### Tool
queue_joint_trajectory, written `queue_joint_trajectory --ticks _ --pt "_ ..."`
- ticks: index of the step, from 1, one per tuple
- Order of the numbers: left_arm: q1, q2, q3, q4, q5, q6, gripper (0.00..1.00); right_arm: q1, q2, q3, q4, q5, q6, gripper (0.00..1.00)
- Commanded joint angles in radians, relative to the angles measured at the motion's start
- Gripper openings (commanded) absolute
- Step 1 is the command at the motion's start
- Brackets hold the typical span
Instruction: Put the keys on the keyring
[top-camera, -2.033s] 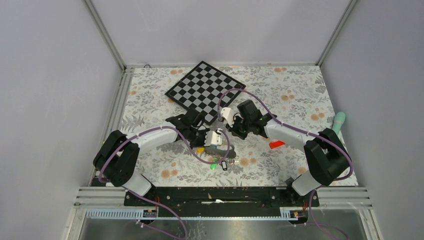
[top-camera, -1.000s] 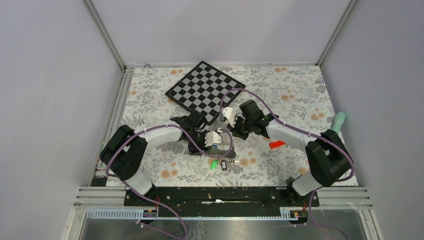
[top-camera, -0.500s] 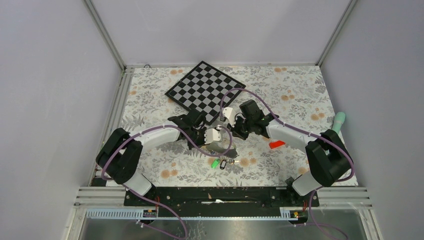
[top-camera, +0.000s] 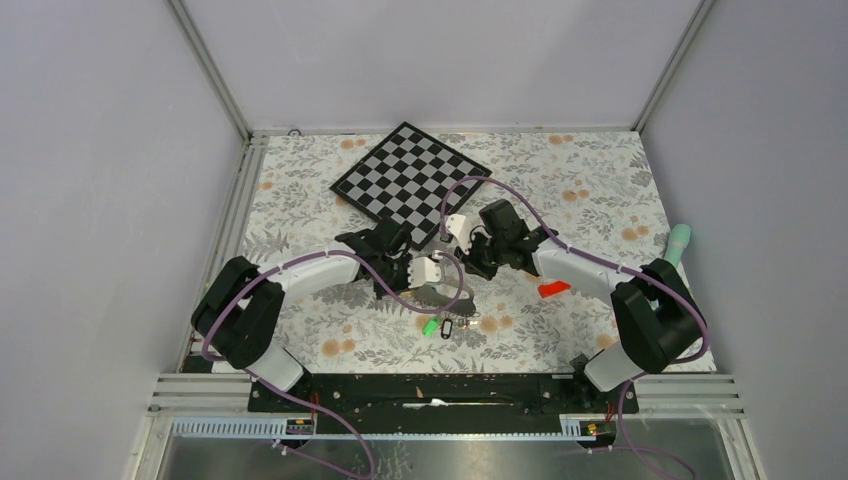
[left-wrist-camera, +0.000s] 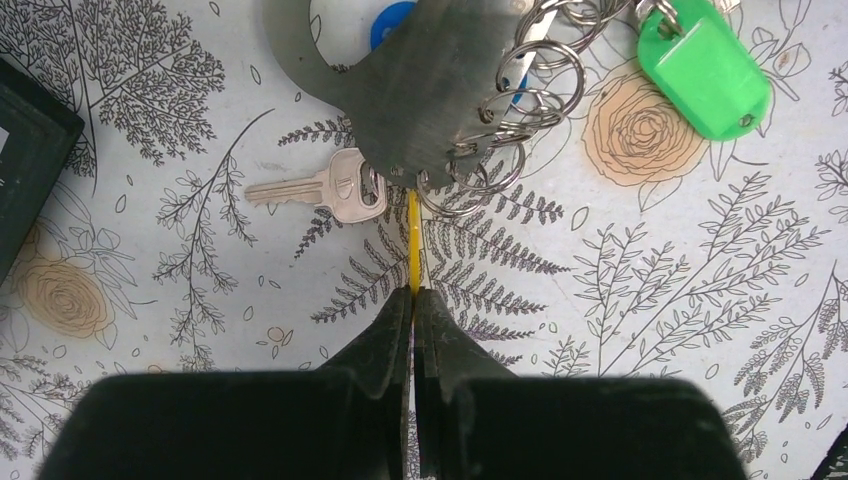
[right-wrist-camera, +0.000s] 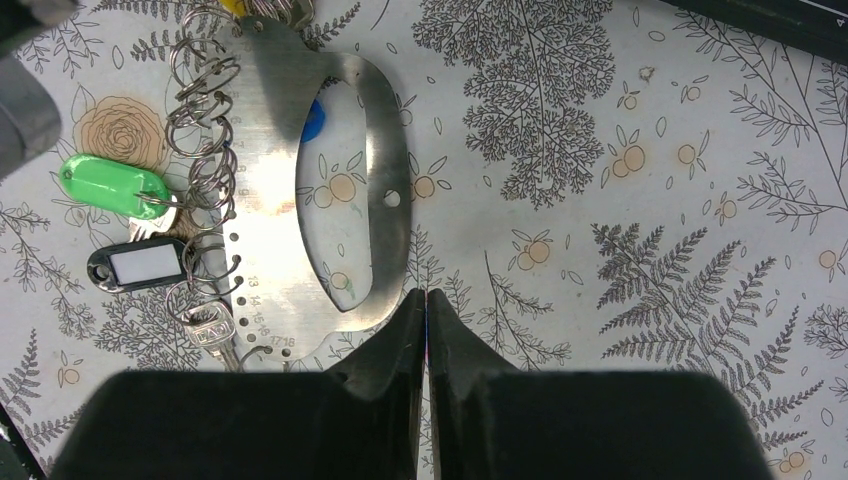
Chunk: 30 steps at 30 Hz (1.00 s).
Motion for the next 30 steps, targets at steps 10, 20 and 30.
queue_joint_trajectory --ticks 10,20,30 --pt "0.038 -0.101 -0.046 -0.079 -0.118 0.05 0.0 -0.024 0.001 0.007 -0.017 -0.043 0.015 0.1" --pt "0.053 -0.175 -0.1 -0.114 -0.147 0.032 0.0 -0.028 0.007 0.008 -0.018 -0.046 0.016 0.1" --pt "0.039 -0.233 -0.135 -0.186 -0.078 0.032 0.04 -0.031 0.014 0.012 -0.019 -0.047 0.017 0.1"
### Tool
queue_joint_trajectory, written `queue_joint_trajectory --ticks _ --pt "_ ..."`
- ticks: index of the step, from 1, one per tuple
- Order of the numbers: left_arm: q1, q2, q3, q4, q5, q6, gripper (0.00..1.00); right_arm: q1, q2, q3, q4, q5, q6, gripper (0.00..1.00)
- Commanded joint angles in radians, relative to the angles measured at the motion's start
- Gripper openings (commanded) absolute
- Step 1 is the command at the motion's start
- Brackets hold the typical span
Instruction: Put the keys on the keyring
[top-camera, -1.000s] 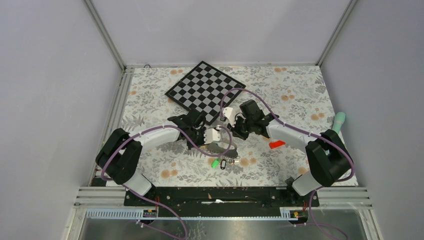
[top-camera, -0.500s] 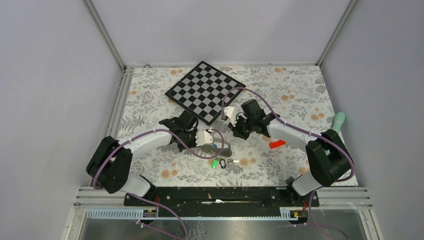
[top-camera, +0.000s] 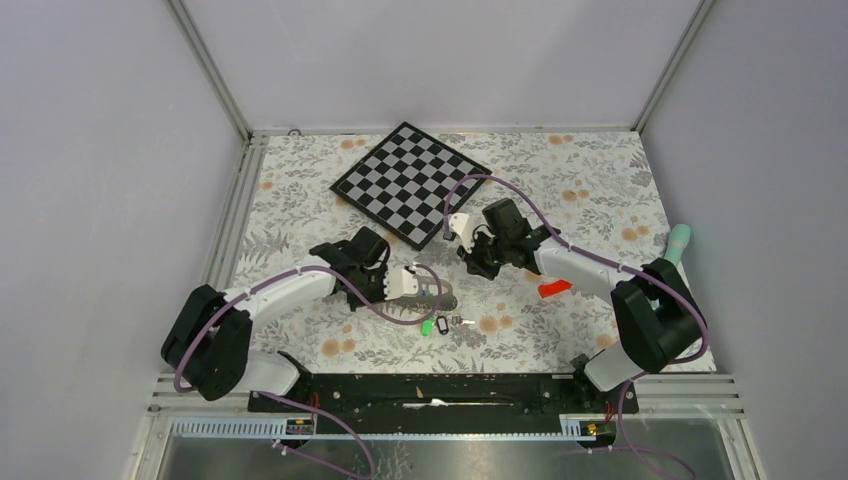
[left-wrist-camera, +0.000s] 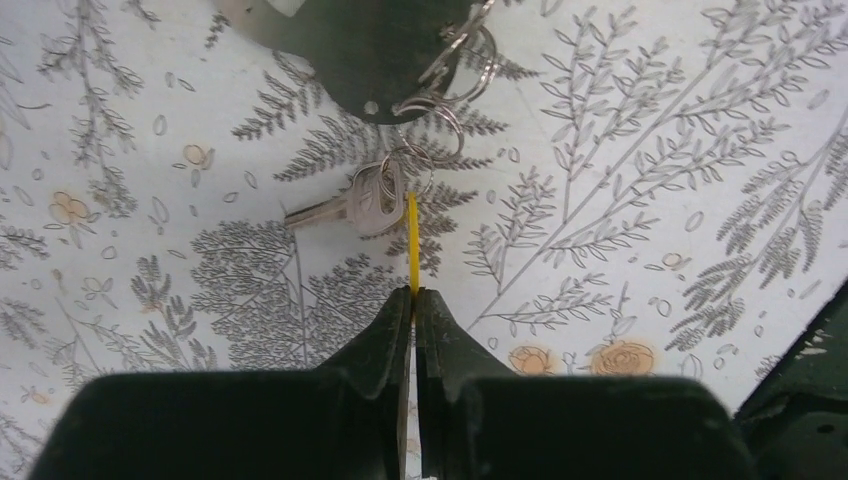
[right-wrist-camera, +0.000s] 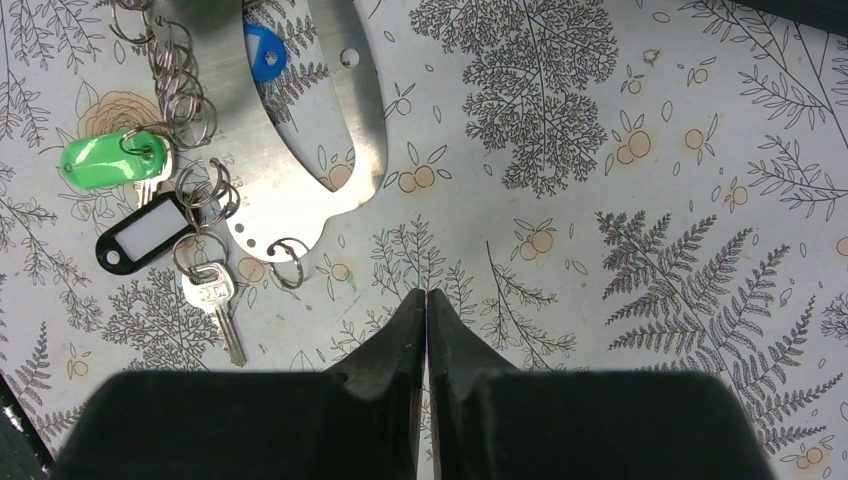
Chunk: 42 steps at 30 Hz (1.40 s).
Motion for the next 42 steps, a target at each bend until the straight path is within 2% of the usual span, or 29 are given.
queue_joint_trajectory --ticks 1,19,22,25,28,32,35,38,42 --pt "-0.012 -0.052 -0.025 -0.051 0.054 0.017 0.05 -0.007 0.015 0.013 -0.007 -0.022 0.009 0.1" --pt "-0.045 -0.052 -0.052 -0.051 0.047 0.01 0.29 -0.008 0.024 0.018 -0.012 -0.018 0.008 0.1" --pt "-0.046 -0.082 -0.053 -0.03 0.041 0.008 0.37 -0.009 0.018 0.016 -0.012 -0.013 0.005 0.1" --pt "-0.045 -0.123 -0.063 0.008 0.051 0.022 0.51 -0.013 0.014 0.017 -0.012 -0.011 0.004 0.1" --pt "-0.045 -0.134 -0.066 0.038 0.056 0.039 0.56 -0.016 0.009 0.017 -0.012 -0.01 0.003 0.11" --pt "-0.042 -0.121 -0.047 0.052 0.046 0.032 0.58 -0.02 -0.003 0.014 -0.012 -0.008 0.0 0.12" --pt "-0.016 -0.133 -0.04 0.099 0.041 0.009 0.6 -0.028 -0.025 0.021 -0.018 -0.009 0.006 0.16" --pt "0.052 -0.163 -0.032 0.167 0.073 -0.022 0.64 -0.042 -0.06 0.039 -0.031 -0.002 0.02 0.26" --pt "0.176 -0.192 -0.015 0.287 0.117 -0.08 0.85 -0.071 -0.14 0.057 -0.036 0.032 0.046 0.47"
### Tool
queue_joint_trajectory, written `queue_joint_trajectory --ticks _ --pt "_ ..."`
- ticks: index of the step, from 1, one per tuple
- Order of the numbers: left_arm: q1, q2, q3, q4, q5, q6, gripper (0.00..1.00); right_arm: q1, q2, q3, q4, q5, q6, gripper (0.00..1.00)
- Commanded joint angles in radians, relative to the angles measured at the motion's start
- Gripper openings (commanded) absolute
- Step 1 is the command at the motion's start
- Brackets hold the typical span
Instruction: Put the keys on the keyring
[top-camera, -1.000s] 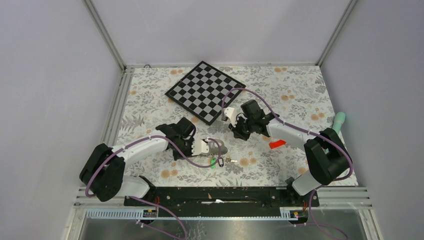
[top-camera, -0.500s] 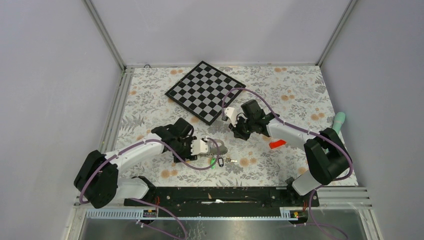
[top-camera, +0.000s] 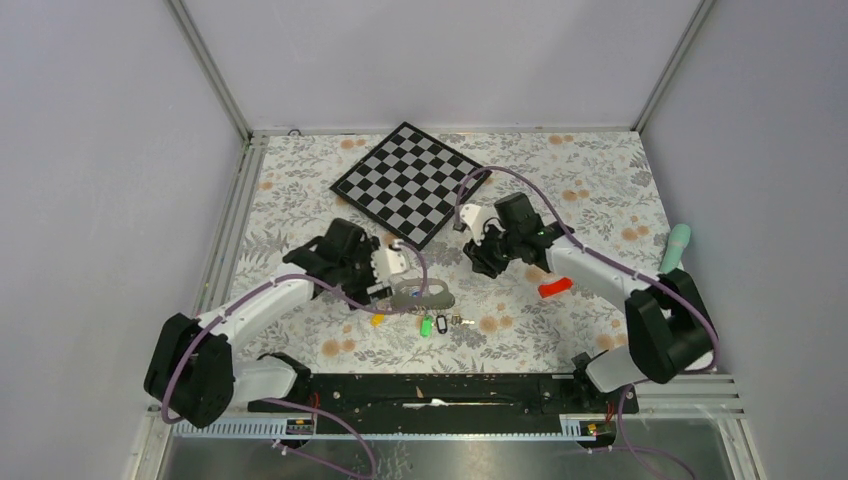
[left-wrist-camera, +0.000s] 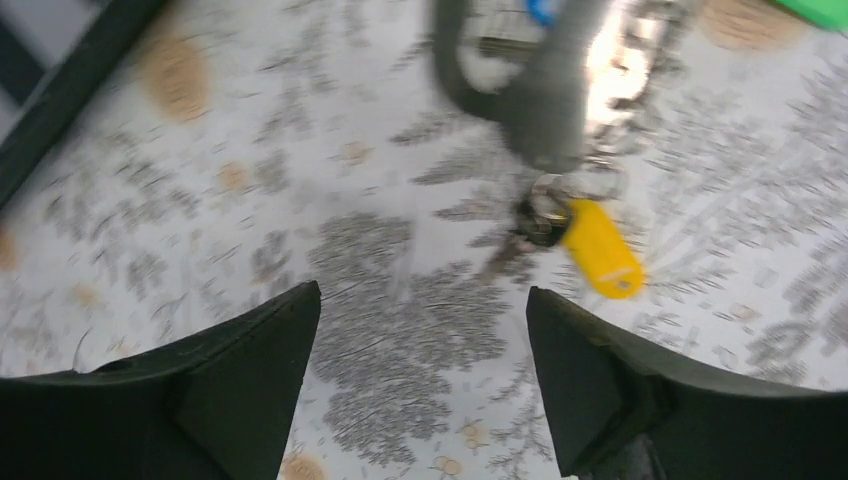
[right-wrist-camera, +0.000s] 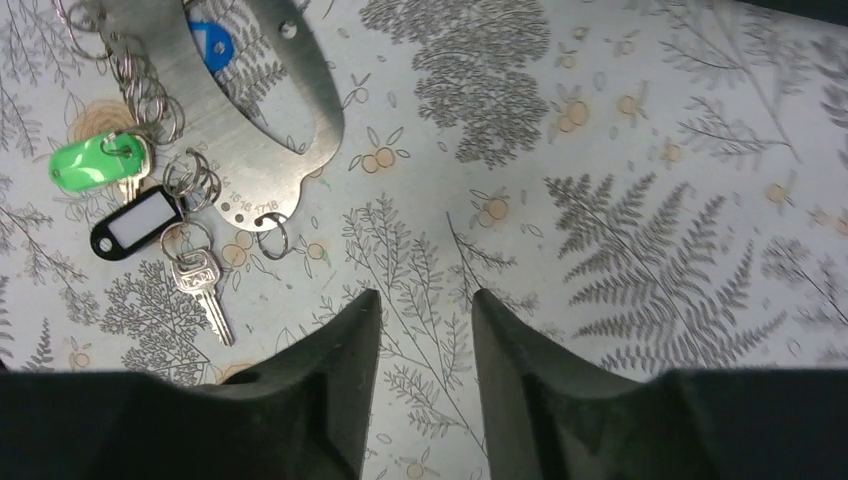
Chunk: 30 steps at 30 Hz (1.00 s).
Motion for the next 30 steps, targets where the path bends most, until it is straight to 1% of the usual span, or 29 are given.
queue_joint_trajectory --ticks 1,4,5,6,7,11,15,17,20,22,26,28,30 --pt "0.128 -0.051 0.05 0.2 0.064 -0.09 0.9 -0.037 -0.128 0.057 -0.004 0.034 0.039 0.53" --pt "0.199 -0.03 0.08 0.293 0.078 -0.183 0.99 -0.057 -0.198 0.072 0.009 0.068 0.075 0.72" --pt "0.222 -0.024 0.091 0.324 0.083 -0.216 0.99 -0.062 -0.217 0.076 0.014 0.086 0.088 0.79" --pt "0.242 -0.018 0.102 0.352 0.085 -0.25 0.99 -0.068 -0.233 0.082 0.017 0.102 0.098 0.9" --pt "0.26 -0.018 0.11 0.383 0.084 -0.284 0.99 -0.073 -0.247 0.089 0.018 0.123 0.109 0.98" --pt "0.326 -0.027 0.139 0.493 0.061 -0.419 0.99 -0.089 -0.274 0.103 0.023 0.216 0.168 1.0" --pt "0.388 -0.035 0.157 0.58 0.06 -0.565 0.99 -0.116 -0.318 0.072 0.086 0.331 0.271 1.0" --pt "0.421 -0.042 0.154 0.624 0.059 -0.651 0.99 -0.153 -0.347 0.063 0.111 0.345 0.345 1.0" --pt "0.457 -0.062 0.146 0.653 0.066 -0.698 0.99 -0.183 -0.388 0.062 0.124 0.363 0.415 1.0" --pt "0.466 -0.07 0.157 0.652 0.046 -0.715 0.99 -0.189 -0.414 0.057 0.135 0.376 0.424 1.0" --pt "0.474 -0.09 0.19 0.631 0.017 -0.753 0.99 -0.197 -0.477 0.004 0.21 0.456 0.406 1.0" --pt "0.477 -0.098 0.205 0.623 0.014 -0.777 0.99 -0.197 -0.501 -0.026 0.236 0.461 0.376 1.0" --pt "0.48 -0.104 0.219 0.61 0.019 -0.797 0.99 -0.199 -0.522 -0.047 0.241 0.432 0.343 1.0"
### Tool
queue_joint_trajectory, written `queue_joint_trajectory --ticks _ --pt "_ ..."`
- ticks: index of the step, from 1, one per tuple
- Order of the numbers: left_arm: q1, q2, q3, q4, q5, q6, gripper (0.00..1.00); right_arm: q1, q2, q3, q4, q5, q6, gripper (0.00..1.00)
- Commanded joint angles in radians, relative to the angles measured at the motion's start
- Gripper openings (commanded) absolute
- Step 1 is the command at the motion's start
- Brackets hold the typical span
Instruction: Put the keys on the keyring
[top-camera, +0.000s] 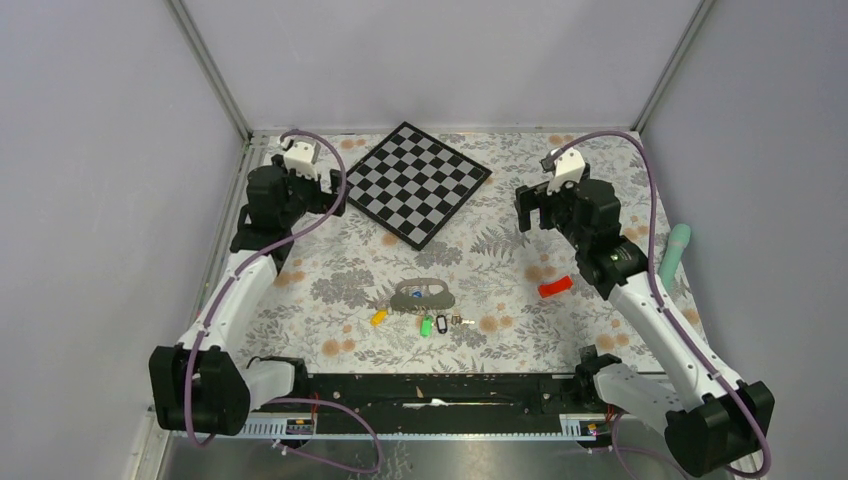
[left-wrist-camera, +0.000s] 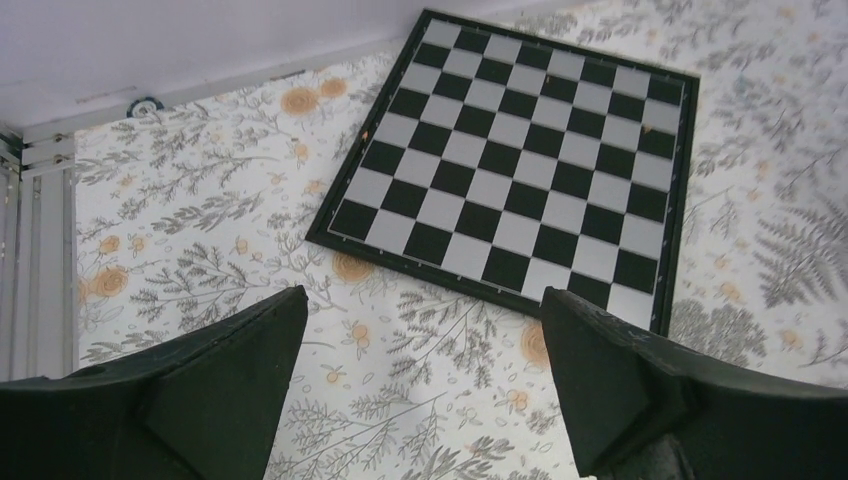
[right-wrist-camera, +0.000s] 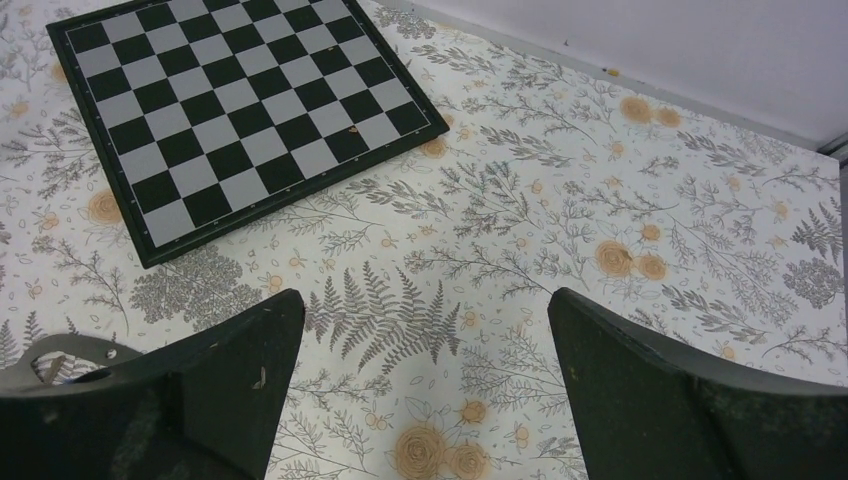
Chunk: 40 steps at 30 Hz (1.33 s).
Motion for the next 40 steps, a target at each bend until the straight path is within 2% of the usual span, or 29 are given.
queue_joint_trajectory --ticks 1,9,18,40 --pt "0.01 -0.04 0.08 0.032 0.0 -0.086 0.99 -0.006 -0.049 -0.048 0.078 0.016 -0.043 1.0" --pt "0.023 -0.058 0.125 -0.034 0.092 -0.126 0.99 -0.006 -0.078 -0.082 0.11 -0.007 -0.05 1.0" --pt "0.03 -0.062 0.11 -0.036 0.165 -0.122 0.99 -0.01 -0.088 -0.093 0.102 -0.046 -0.038 1.0" --pt "0.035 -0.059 0.09 -0.023 0.212 -0.125 0.99 -0.017 -0.088 -0.1 0.106 -0.046 -0.038 1.0"
